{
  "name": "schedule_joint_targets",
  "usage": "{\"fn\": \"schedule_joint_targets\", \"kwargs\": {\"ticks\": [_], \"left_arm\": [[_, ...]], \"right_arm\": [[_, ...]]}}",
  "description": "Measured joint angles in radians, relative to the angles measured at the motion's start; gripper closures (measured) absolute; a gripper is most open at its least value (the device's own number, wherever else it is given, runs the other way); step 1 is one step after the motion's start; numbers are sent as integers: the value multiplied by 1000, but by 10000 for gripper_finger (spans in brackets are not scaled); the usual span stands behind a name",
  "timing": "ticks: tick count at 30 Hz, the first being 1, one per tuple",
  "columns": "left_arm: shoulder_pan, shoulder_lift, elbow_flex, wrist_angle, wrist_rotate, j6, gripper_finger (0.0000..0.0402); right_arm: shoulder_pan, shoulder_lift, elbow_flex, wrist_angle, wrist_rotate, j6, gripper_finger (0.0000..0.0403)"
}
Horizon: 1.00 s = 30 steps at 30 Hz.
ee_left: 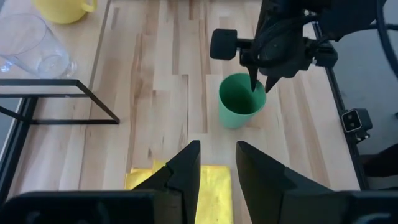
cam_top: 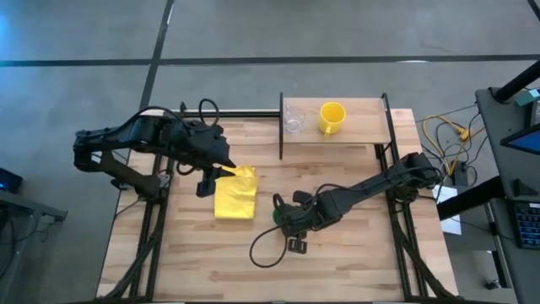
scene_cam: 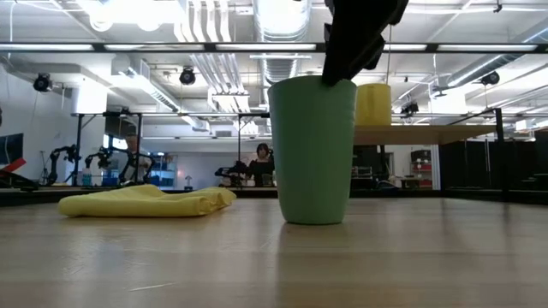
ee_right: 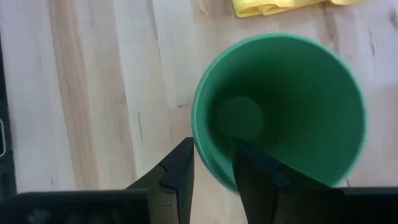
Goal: Stack small to large cups/mugs on shelf
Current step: Put the green cup on the shelf
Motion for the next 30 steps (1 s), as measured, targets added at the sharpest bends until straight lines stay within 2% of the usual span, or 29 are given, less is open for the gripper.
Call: {"fn": "schedule_joint_targets", "kwargs": {"ticks": [6,11,14,17,21,24,27,30], "left_arm": [[0,-1,0,6,0,1,313],[0,-2,0,10,0,1,313],[0,-2,0,10,0,1,313],[1,-2,0,9,0,1,313],[1,-2,0,9,-1,1,313],[1,-2,0,9,-6,1,313],[1,-2,0,8,-20,1,313],[1,-2,-1,9,-21,1,313]], "right_arm": [[-2,0,-47,30,9,-1,318],[-10,0,-64,23,9,-1,377],[-15,-7,-37,-23,8,0,390],[-19,-13,44,-159,15,11,393],[-22,-14,224,-522,85,46,393],[-41,-17,355,-760,154,158,393],[-78,-87,368,-682,169,182,394],[-136,-143,378,-750,219,258,394]]}}
